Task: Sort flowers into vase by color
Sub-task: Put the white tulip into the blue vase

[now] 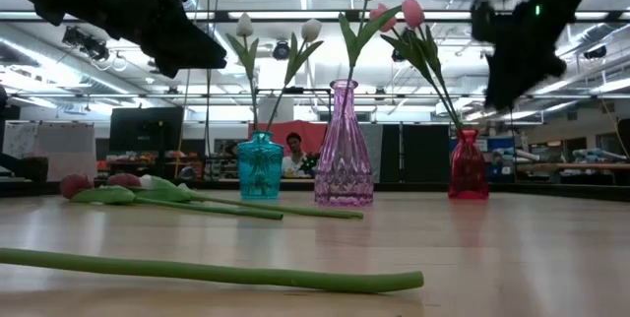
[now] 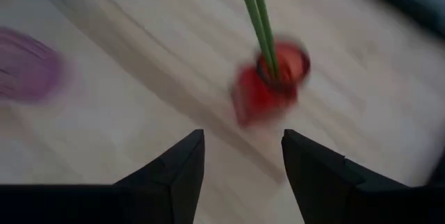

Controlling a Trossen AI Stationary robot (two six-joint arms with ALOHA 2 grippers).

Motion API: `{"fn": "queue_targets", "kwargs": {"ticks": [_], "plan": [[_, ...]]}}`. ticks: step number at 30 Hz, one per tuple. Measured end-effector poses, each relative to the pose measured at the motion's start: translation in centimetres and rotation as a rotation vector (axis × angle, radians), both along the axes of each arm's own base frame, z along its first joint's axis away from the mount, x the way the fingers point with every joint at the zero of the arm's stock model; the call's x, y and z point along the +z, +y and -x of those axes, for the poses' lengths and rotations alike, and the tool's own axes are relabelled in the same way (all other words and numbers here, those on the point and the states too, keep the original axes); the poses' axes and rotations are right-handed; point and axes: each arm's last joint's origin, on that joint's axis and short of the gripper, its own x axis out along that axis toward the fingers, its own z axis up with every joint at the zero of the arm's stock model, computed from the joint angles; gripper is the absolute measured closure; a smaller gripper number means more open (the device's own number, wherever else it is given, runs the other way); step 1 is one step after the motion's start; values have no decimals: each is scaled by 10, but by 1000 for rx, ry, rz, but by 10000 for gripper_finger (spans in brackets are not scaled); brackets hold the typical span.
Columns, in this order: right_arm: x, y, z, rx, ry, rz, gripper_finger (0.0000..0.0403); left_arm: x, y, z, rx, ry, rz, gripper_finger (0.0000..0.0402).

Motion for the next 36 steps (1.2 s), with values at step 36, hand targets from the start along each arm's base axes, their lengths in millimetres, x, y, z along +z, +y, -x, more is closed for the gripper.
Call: {"fn": "queue_targets", "kwargs": {"ticks": [36], "plan": [[-91, 184, -153, 410, -356, 129, 202, 0, -7, 0, -194, -11, 151, 232]]}}
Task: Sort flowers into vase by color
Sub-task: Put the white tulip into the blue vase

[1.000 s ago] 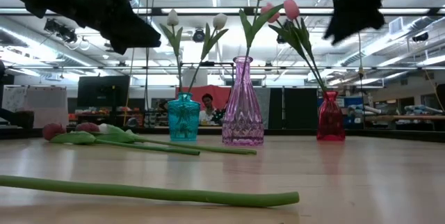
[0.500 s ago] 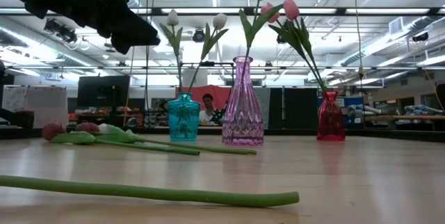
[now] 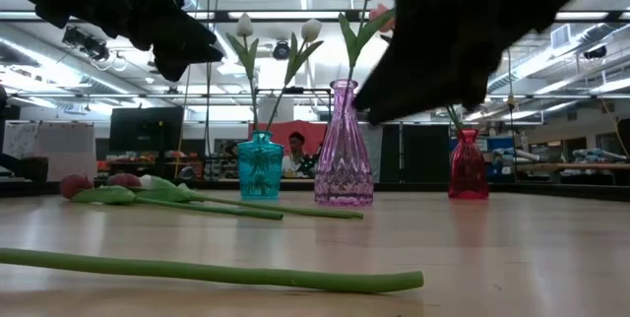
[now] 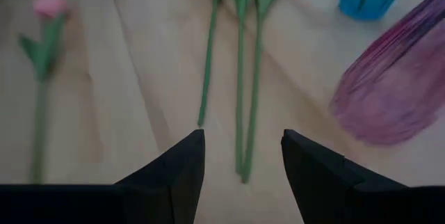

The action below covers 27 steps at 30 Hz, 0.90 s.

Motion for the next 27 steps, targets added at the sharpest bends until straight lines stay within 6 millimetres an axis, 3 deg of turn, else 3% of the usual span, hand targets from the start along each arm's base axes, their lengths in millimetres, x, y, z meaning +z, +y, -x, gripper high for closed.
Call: {"fn": "queue_targets", "kwargs": {"ticks": [6, 15, 18, 23, 27], "plan": [[-48, 2, -18, -34, -26, 7, 202, 1, -8, 0, -51, -4, 49, 232], [-81, -3, -31, -59, -12, 64, 216, 3, -23, 0, -127, -28, 75, 231], [-86, -2, -36, -72, 3, 90, 251, 3, -27, 0, -146, -30, 75, 231], [-94, -2, -36, -120, 50, 70, 375, 3, -29, 0, -158, -28, 75, 231], [-92, -3, -36, -138, 44, 39, 389, 4, -30, 1, -169, -31, 76, 231]]}}
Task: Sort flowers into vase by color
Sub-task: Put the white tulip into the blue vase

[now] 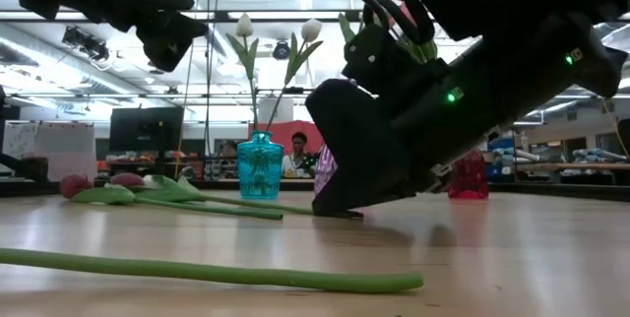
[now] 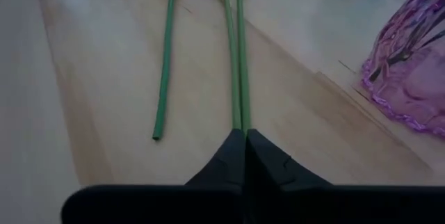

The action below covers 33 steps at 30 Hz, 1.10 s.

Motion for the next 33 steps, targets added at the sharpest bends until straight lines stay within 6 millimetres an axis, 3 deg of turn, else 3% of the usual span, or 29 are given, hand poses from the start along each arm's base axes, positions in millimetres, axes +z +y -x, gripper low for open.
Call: {"fn": "queue_targets", "kwargs": {"ticks": [5, 11, 18, 22, 28, 33], "plan": [[22, -2, 3, 51, 17, 50, 399, 1, -3, 0, -37, -15, 10, 231], [71, -3, 5, 58, -74, 111, 400, 1, -9, 1, -71, -4, 25, 232], [109, -8, 9, 83, -135, 142, 400, -3, -17, 3, -91, 32, 48, 232], [100, -11, -3, 169, -150, 19, 373, -4, -19, 3, -77, 36, 37, 232], [58, -11, -13, 161, -109, 5, 319, -4, -19, 3, -54, 29, 9, 232], [33, -22, -17, 120, -50, -7, 276, -4, -18, 3, -43, 26, 3, 232]]}}
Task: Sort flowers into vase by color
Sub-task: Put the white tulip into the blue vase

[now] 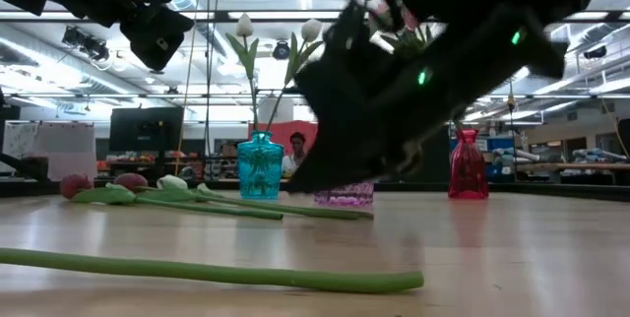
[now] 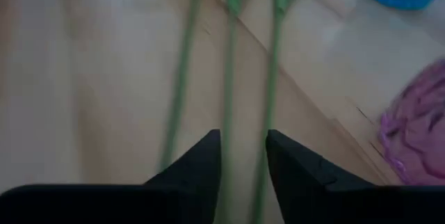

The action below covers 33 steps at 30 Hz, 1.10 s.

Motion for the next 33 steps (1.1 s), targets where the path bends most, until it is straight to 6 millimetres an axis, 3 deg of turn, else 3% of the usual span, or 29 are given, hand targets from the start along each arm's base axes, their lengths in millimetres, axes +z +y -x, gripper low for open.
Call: {"fn": "queue_targets", "kwargs": {"ticks": [12, 15, 18, 21, 27, 33], "plan": [[-28, -13, -4, -58, 55, 45, 272, -1, 0, 0, 0, 8, -2, 232], [-30, -13, -1, -84, 81, 18, 312, -1, 0, 0, 0, 12, -2, 232], [-31, -12, 1, -69, 103, 16, 380, -1, 0, 0, 0, 12, -1, 232], [-31, -10, 1, -66, 107, 8, 391, -1, 0, 0, -1, 13, -2, 232], [-10, -3, 9, -35, 101, 57, 399, -1, 0, 1, -18, 16, 7, 232], [40, 1, 13, -7, 12, 101, 400, -1, -1, 1, -20, 17, 9, 232]]}}
